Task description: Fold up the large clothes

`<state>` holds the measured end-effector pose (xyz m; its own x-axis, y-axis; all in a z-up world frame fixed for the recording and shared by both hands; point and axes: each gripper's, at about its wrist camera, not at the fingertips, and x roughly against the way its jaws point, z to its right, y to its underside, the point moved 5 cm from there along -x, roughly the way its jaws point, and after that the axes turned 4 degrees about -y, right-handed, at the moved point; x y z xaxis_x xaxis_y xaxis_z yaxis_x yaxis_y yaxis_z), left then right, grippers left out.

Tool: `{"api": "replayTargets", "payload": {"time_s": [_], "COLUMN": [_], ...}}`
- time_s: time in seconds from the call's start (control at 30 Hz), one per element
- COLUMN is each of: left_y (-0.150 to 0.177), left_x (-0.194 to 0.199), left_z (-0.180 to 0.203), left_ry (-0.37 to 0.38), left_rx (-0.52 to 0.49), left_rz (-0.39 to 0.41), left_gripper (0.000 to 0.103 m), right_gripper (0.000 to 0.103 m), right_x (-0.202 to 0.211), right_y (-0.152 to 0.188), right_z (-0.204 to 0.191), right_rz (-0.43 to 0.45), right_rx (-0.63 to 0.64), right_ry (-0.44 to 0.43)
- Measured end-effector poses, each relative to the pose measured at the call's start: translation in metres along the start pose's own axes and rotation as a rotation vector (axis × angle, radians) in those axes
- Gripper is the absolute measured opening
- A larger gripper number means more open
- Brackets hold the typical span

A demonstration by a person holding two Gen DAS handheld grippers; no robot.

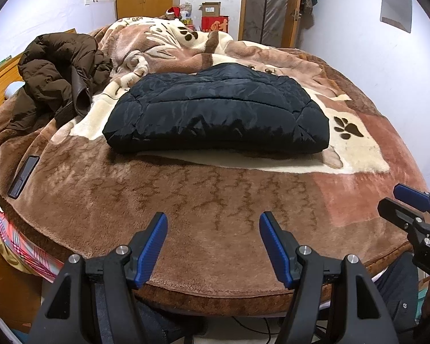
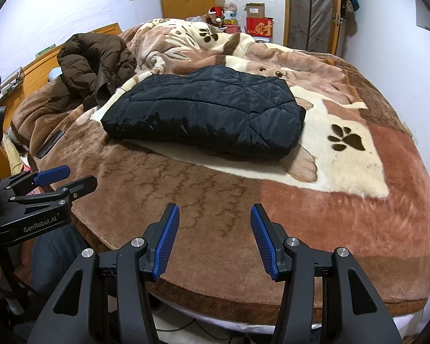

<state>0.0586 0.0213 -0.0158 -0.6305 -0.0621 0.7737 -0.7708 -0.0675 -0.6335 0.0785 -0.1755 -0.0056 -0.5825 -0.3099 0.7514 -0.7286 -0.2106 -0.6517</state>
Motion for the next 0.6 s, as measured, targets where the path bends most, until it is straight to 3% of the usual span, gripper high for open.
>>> {"api": "replayTargets", "payload": {"time_s": [0.6], "left_y": [0.0006], "left_x": [0.0009], "left_z": [0.0019], "left_ry": [-0.011], "left_rx": [-0.002], "left_rz": [0.014], "left_gripper": [0.069], "right_gripper": [0.052], "right_x": [0.0001], "right_y": [0.0055], "right_z": [0.0027], "right_rz": [0.001], "right_rx": [0.001], "right_ry": [-0.001]}}
